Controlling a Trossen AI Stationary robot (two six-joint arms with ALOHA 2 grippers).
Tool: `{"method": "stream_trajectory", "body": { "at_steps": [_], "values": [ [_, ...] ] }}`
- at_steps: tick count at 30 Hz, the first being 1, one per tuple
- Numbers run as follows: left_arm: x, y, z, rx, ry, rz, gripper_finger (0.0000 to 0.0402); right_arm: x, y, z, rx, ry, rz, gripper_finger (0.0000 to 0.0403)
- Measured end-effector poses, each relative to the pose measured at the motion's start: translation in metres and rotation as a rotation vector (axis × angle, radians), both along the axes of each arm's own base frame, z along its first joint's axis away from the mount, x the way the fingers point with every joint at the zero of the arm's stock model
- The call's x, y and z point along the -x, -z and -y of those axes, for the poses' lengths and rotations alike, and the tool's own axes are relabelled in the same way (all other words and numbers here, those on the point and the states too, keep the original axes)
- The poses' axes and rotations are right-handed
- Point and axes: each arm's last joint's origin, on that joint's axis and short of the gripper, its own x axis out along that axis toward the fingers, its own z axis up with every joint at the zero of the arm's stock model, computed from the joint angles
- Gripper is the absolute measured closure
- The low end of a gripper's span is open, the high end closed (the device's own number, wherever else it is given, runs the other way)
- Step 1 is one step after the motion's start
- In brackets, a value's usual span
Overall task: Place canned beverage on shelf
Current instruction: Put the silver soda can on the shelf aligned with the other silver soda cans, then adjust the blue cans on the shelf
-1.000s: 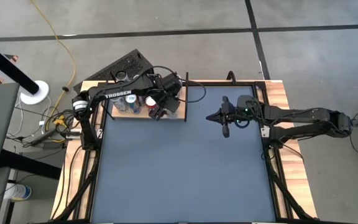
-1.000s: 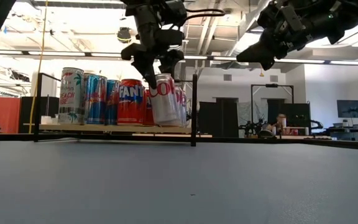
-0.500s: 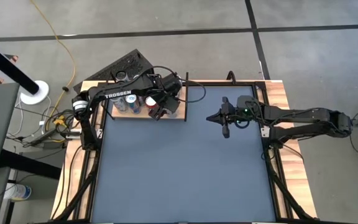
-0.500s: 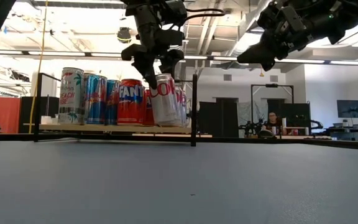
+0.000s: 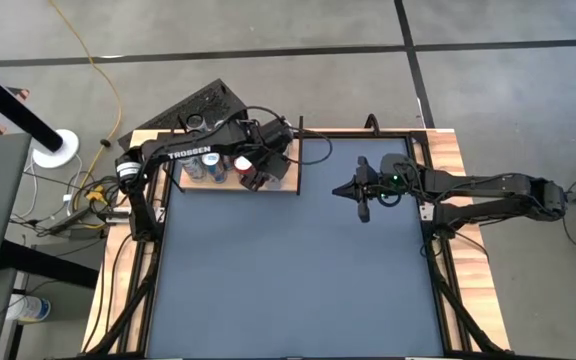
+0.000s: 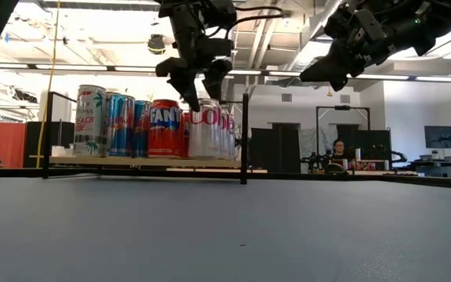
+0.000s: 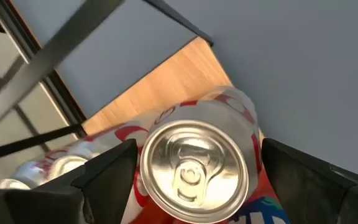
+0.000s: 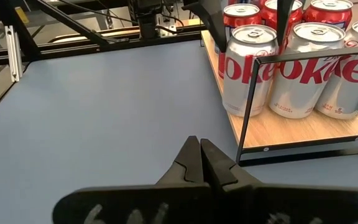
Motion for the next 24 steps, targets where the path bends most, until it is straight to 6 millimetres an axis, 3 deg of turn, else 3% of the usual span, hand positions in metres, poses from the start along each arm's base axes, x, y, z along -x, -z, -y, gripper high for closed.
{"method": "stream_trajectory", "body": {
  "at_steps": [9, 18, 24],
  "values": [
    [-0.010, -0.001, 0.021, -0.124, 0.061, -0.023, 0.0076, 0.000, 0.000, 0.000, 0.000, 0.000, 0.000, 0.0403],
    [-0.010, -0.004, 0.028, -0.125, 0.014, -0.007, 0.0078, 0.000, 0.000, 0.000, -0.009, -0.002, 0.002, 0.0403],
    [0.002, -0.033, 0.034, -0.021, -0.042, 0.084, 0.0086, 0.000, 0.000, 0.001, -0.016, -0.015, 0.005, 0.0403]
  ]
}}
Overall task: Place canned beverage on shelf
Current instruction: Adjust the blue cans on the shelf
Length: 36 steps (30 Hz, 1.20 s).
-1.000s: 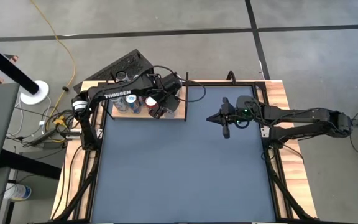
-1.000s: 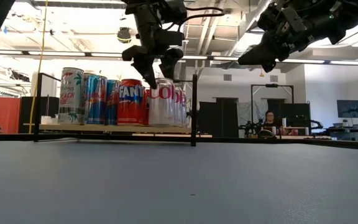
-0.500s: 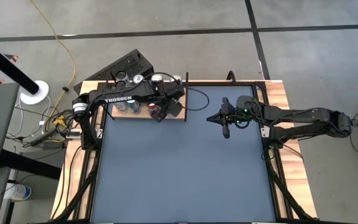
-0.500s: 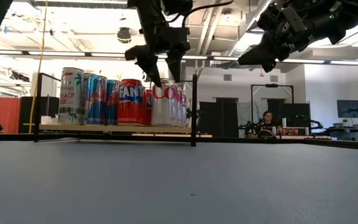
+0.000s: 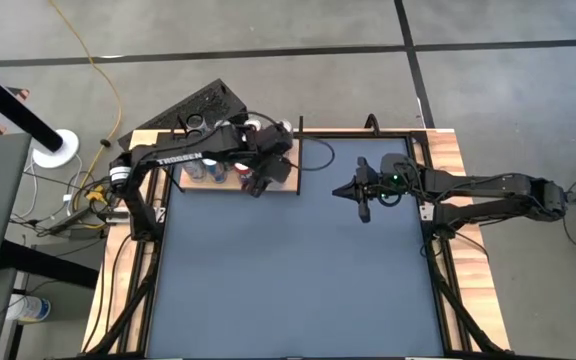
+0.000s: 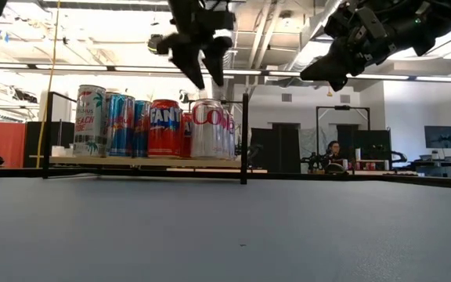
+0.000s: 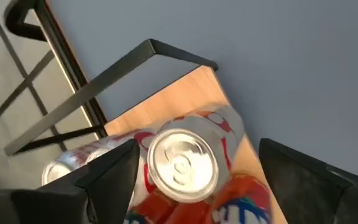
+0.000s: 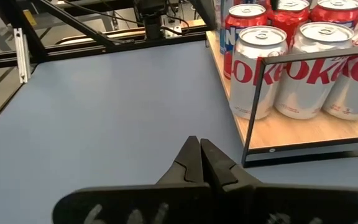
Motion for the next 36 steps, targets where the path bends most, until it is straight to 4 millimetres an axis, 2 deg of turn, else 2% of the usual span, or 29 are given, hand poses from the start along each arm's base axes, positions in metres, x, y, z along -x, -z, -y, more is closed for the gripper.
{"method": "stream_trajectory", "body": {
  "at_steps": [3, 8, 11, 17, 19, 26, 36],
  "values": [
    [0.009, -0.009, 0.001, 0.017, -0.038, 0.010, 0.0092, 0.000, 0.000, 0.000, 0.000, 0.001, 0.000, 0.0403],
    [0.025, -0.003, -0.008, 0.109, -0.150, -0.095, 0.0136, 0.000, 0.000, 0.000, 0.001, 0.000, 0.000, 0.0403],
    [0.027, 0.002, -0.010, 0.139, -0.164, -0.106, 0.0194, 0.000, 0.000, 0.000, 0.005, -0.001, 0.000, 0.0403],
    [0.023, 0.003, -0.014, 0.142, -0.163, -0.071, 0.0351, 0.000, 0.000, 0.000, 0.008, -0.002, 0.000, 0.0403],
    [0.024, 0.005, -0.017, 0.143, -0.176, -0.078, 0.0388, 0.000, 0.000, 0.000, 0.007, -0.002, 0.000, 0.0403],
    [0.020, 0.015, -0.023, 0.167, -0.197, -0.110, 0.0400, 0.000, 0.000, 0.000, 0.007, -0.002, -0.001, 0.0403],
    [0.008, 0.033, -0.031, 0.111, -0.191, -0.156, 0.0401, 0.000, 0.001, 0.000, 0.006, -0.002, -0.006, 0.0403]
  ]
}}
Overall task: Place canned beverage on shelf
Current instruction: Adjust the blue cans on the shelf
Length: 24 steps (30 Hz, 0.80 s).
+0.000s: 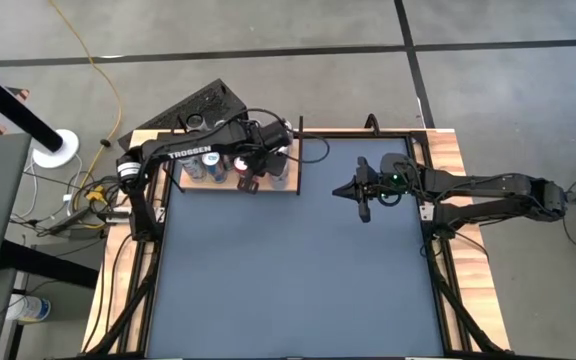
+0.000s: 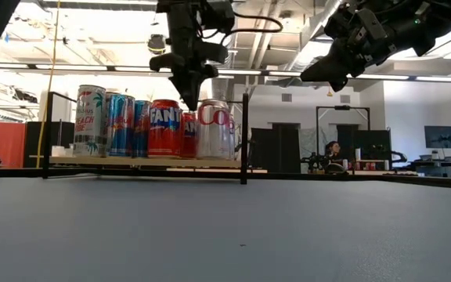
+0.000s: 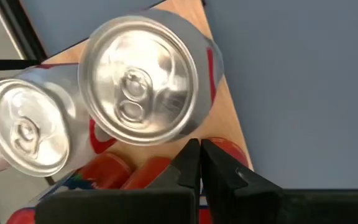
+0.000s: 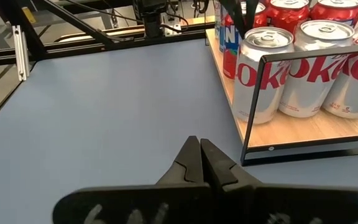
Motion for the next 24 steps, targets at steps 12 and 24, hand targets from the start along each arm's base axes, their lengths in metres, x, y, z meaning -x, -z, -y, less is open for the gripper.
{"method": "stream_trajectory", "body": {
  "at_steps": [12, 24],
  "values": [
    [0.007, -0.024, 0.007, -0.009, -0.032, -0.027, 0.0401, 0.000, 0.000, 0.000, -0.009, -0.019, -0.001, 0.0403],
    [0.097, -0.111, 0.058, 0.112, -0.143, 0.491, 0.0401, -0.025, -0.003, -0.006, -0.021, -0.089, 0.084, 0.0403]
  ]
}}
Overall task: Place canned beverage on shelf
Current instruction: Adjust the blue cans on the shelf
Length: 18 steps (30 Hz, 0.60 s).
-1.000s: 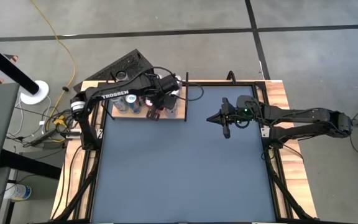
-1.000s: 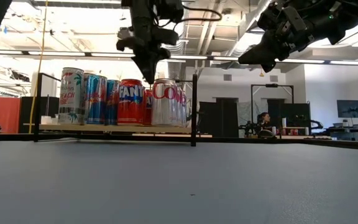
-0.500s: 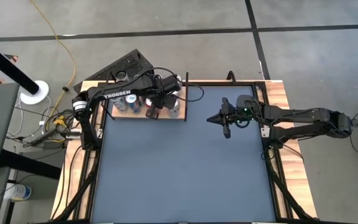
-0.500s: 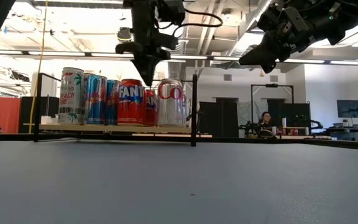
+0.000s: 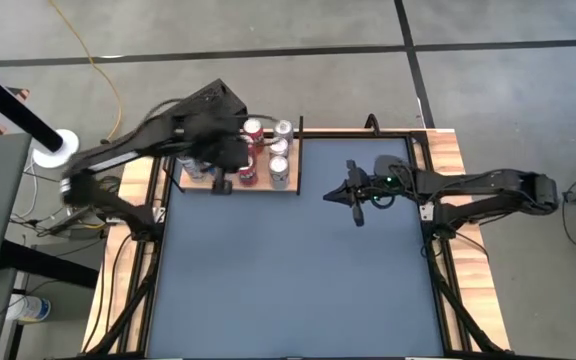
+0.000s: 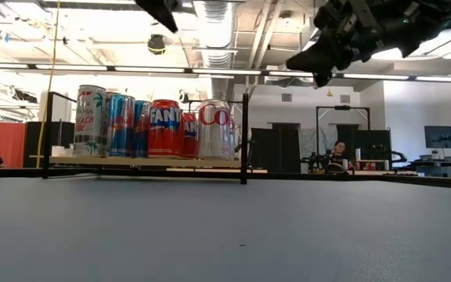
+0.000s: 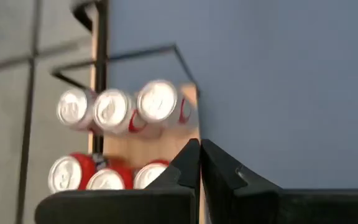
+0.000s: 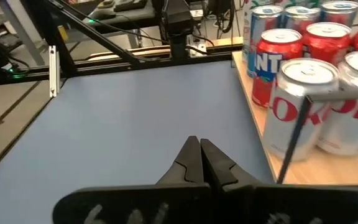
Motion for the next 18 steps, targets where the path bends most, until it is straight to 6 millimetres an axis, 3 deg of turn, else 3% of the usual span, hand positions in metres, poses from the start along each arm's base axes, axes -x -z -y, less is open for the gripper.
{"method": "stream_trajectory", "body": {
  "at_steps": [4, 10, 14, 18],
  "values": [
    [0.033, 0.017, 0.021, 0.026, 0.009, 0.294, 0.0401, -0.016, -0.009, 0.002, -0.026, -0.047, 0.008, 0.0403],
    [0.068, 0.081, 0.052, 0.091, 0.109, 0.758, 0.0401, -0.047, -0.017, 0.000, -0.061, -0.074, -0.004, 0.0403],
    [0.092, 0.122, 0.061, 0.125, 0.124, 0.877, 0.0401, -0.059, -0.022, -0.003, -0.094, -0.076, -0.002, 0.0403],
    [0.108, 0.158, 0.062, 0.192, 0.062, 0.881, 0.0401, -0.067, -0.021, -0.006, -0.113, -0.086, -0.013, 0.0403]
  ]
}}
